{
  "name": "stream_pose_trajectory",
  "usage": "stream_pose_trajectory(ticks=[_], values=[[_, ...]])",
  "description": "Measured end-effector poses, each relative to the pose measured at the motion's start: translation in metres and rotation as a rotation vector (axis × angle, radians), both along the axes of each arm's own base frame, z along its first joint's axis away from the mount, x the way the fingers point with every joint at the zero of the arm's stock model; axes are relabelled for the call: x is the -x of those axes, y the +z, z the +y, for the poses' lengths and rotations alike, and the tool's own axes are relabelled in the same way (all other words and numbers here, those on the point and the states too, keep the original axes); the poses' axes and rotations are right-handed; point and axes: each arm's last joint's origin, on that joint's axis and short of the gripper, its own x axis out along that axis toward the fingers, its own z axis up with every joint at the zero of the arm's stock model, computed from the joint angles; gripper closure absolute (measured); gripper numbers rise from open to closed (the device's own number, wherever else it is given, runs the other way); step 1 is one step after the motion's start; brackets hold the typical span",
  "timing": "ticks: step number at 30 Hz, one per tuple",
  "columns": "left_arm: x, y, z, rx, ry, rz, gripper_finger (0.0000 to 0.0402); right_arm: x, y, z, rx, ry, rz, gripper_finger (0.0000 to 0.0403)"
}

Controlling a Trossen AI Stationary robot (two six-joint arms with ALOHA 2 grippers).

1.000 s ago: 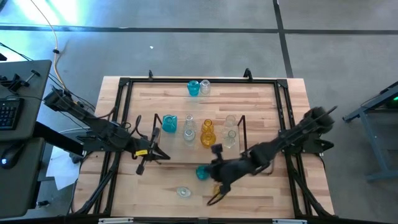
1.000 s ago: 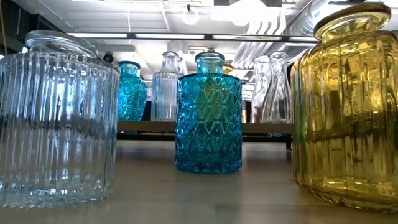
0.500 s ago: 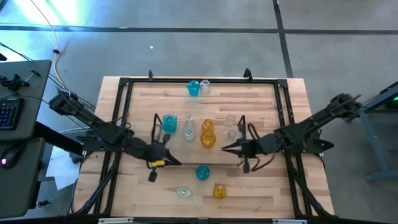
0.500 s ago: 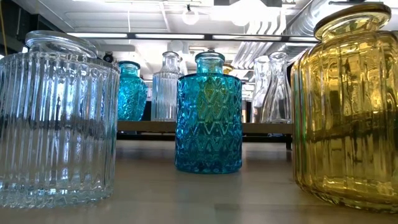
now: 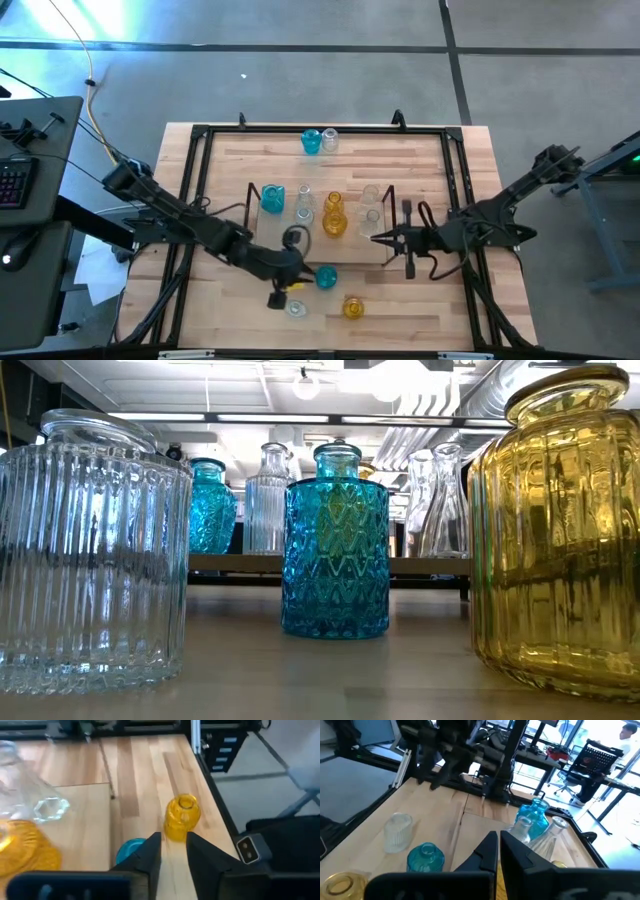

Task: Sort vases onto shelf
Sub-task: Put the bottom right blue vase on the shelf

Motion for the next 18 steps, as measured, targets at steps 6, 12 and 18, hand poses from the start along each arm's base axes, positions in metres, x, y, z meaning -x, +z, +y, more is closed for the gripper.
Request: stream_pose_trajectory(ticks=[6,12,18], values=[[-0.021,-0.013,-0.012,-0.034,-0.015,0.090,0.0266,0.000,0.002,0.000,-0.010,-0.003,-0.019,0.0403],[-0.040,-0.026,-0.019,-0.051,0.006,0.131,0.0212,0.000,0.003,0.000,-0.025,-0.005,-0.031,0.0403],[-0.051,-0.039,-0.012,-0.080,0.052,0.191,0.0176,0.000,0.004,0.000,-0.029,-0.005,-0.037,0.0403]])
